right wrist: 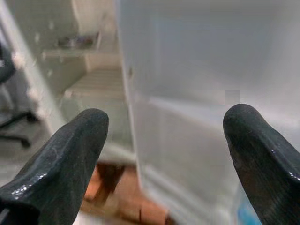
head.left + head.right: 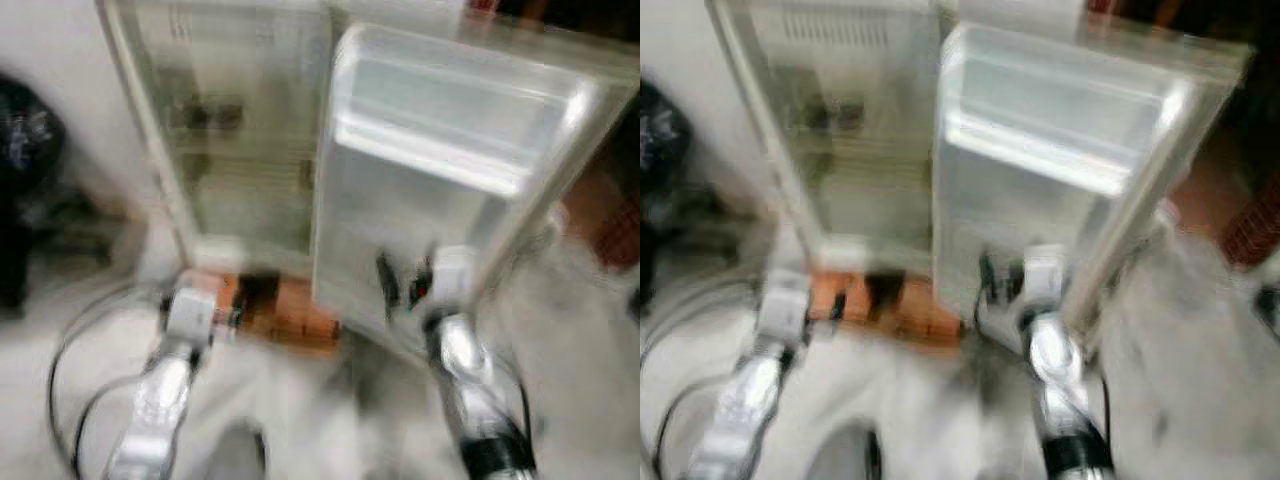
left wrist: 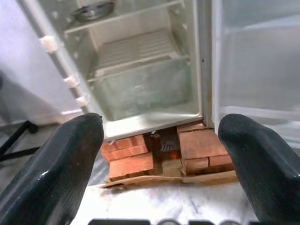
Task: Restocking fridge
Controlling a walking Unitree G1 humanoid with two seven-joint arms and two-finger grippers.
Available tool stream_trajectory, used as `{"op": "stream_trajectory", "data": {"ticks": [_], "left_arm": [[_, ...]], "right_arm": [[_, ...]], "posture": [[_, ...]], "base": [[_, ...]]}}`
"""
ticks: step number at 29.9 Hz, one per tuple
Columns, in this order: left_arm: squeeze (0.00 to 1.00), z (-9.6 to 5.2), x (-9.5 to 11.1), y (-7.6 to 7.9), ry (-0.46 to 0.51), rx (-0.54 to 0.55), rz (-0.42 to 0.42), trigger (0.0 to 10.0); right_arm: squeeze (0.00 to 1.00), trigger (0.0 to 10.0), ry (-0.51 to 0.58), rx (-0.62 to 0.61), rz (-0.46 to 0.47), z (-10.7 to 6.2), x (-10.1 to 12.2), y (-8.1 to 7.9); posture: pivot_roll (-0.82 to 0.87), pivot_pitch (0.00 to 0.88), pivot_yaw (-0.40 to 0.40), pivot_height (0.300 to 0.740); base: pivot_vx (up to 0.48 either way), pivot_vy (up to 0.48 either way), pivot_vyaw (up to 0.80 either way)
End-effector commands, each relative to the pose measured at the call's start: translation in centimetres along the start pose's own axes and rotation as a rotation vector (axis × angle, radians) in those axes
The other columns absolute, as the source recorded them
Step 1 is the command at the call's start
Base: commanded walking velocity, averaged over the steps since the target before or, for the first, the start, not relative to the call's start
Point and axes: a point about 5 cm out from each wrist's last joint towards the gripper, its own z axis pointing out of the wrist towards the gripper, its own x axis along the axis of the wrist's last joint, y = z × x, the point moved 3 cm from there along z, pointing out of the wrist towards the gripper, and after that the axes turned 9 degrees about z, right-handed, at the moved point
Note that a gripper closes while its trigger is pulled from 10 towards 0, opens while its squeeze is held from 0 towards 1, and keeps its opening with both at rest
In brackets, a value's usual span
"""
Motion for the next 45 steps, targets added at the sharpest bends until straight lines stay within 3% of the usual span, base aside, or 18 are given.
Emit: {"op": "stream_trajectory", "data": {"ticks": [1,9,29,37,45], "left_arm": [[0.0,0.7,1.6,-0.9,0.061,0.006,0.039,10.0],[0.0,0.7,1.4,-1.2,0.056,0.0,0.041,10.0],[0.0,0.9,1.4,-1.1,0.051,-0.003,0.044,10.0],[0.0,0.9,1.2,-1.1,0.044,-0.003,0.051,10.0],[0.0,0.7,1.1,-0.7,0.038,-0.008,0.056,10.0]], "right_arm": [[0.0,10.0,0.023,-0.004,0.005,0.7,0.8,-0.2],[0.0,10.0,0.052,0.025,-0.02,0.9,1.4,-0.4],[0.0,10.0,0.056,0.029,-0.019,1.3,1.3,0.0],[0.0,10.0,0.07,0.082,-0.001,1.3,1.3,-0.8],[0.0,10.0,-0.025,0.215,0.026,1.1,-0.1,-1.7]], "posture": [[0.06,0.0,-0.038,0.74],[0.07,0.0,-0.036,0.74],[0.07,0.0,-0.04,0.74],[0.08,0.0,-0.041,0.74],[0.08,0.0,-0.046,0.74]], "base": [[0.0,0.0,0.0],[0.06,-0.173,0.12],[0.317,-0.35,0.12],[0.308,-0.363,0.58],[0.201,-0.401,0.0]]}}
